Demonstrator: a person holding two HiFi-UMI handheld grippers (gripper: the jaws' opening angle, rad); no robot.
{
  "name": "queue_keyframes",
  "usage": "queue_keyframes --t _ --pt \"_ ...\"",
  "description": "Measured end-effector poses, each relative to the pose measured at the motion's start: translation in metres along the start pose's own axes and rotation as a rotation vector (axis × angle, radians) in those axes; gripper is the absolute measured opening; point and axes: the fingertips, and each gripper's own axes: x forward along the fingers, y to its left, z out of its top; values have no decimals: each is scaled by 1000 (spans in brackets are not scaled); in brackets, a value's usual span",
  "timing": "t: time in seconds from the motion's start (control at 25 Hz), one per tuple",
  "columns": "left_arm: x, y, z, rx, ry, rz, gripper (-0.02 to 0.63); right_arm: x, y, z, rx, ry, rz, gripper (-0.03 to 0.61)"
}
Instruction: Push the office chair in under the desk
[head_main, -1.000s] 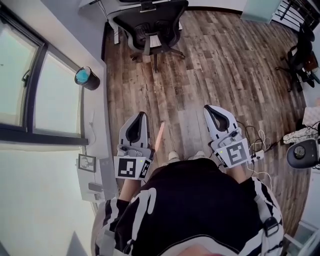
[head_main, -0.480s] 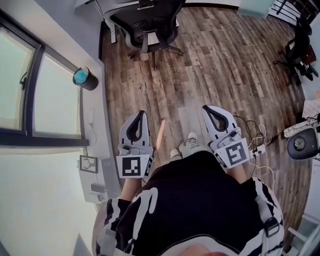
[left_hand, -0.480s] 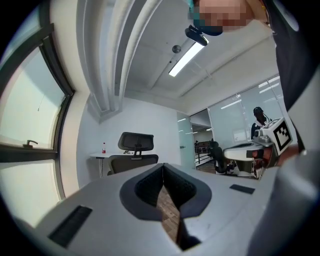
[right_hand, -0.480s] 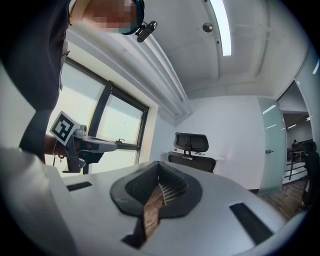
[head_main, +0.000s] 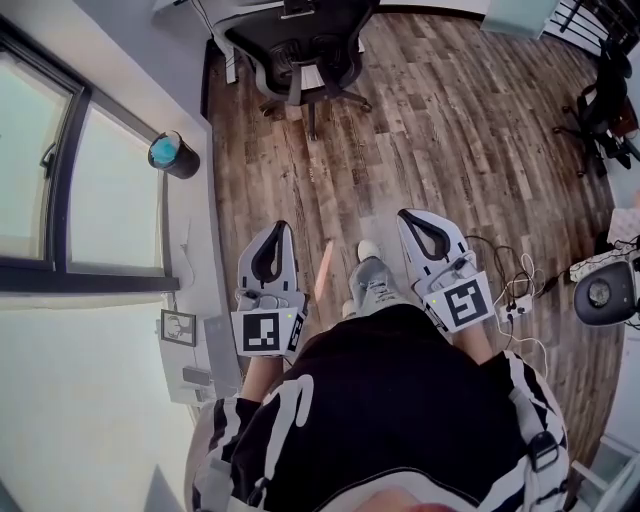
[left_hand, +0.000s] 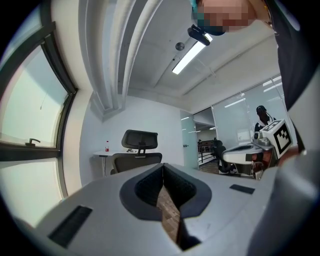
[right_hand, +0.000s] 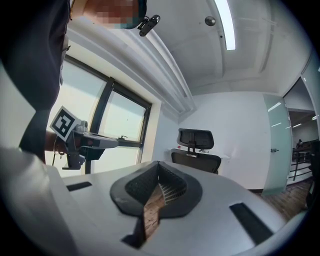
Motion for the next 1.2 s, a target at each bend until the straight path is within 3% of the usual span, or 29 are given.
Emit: queue_keyframes --t 0.28,1.2 --pt "30 24 -3 -30 5 42 8 32 -24 -5 0 3 30 11" --pt "157 63 9 -5 14 42 8 133 -118 1 20 -25 47 11"
